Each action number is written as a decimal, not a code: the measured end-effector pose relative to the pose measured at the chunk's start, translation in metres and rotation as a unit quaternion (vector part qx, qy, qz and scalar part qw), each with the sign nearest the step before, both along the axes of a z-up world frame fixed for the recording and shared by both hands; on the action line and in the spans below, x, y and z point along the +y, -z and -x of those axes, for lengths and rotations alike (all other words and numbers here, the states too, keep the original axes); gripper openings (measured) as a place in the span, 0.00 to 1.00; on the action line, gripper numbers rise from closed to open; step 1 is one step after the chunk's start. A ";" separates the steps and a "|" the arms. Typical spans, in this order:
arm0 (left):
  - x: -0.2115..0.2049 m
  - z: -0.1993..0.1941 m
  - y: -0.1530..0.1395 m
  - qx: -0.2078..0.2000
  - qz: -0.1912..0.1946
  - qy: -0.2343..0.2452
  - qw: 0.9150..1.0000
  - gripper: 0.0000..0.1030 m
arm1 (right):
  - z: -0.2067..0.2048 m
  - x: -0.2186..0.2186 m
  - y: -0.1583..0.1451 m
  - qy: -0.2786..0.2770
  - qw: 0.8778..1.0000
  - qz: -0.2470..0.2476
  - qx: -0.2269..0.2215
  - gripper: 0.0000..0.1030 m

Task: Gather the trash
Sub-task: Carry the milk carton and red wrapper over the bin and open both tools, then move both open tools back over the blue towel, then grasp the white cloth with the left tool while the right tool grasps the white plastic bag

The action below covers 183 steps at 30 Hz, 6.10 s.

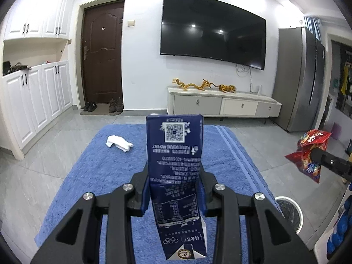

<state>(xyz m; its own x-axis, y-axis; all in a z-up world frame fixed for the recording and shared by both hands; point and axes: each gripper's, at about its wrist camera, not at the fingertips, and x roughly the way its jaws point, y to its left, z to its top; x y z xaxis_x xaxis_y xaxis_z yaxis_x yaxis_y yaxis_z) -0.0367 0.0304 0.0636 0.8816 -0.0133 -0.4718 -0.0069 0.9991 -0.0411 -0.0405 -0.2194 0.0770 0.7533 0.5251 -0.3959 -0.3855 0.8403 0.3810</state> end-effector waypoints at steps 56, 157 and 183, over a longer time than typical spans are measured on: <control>-0.422 -0.153 0.164 0.289 -0.016 0.381 0.878 0.59 | 0.015 -0.297 0.260 0.313 0.905 -0.065 0.280 0.54; 0.199 -0.337 0.169 0.176 0.125 -0.114 0.970 0.59 | -0.366 0.283 0.162 -0.114 0.936 0.329 0.053 0.49; 0.214 -0.333 0.170 0.164 0.142 -0.126 0.968 0.36 | -0.330 0.269 0.148 -0.128 0.939 0.316 0.042 0.15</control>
<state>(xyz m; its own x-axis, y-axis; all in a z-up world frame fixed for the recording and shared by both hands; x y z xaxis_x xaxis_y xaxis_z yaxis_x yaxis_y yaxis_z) 0.2962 0.2444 -0.1063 0.6767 0.0118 -0.7361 -0.3084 0.9125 -0.2689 0.2897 0.0495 -0.0708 0.5861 0.3246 -0.7424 -0.5970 0.7925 -0.1248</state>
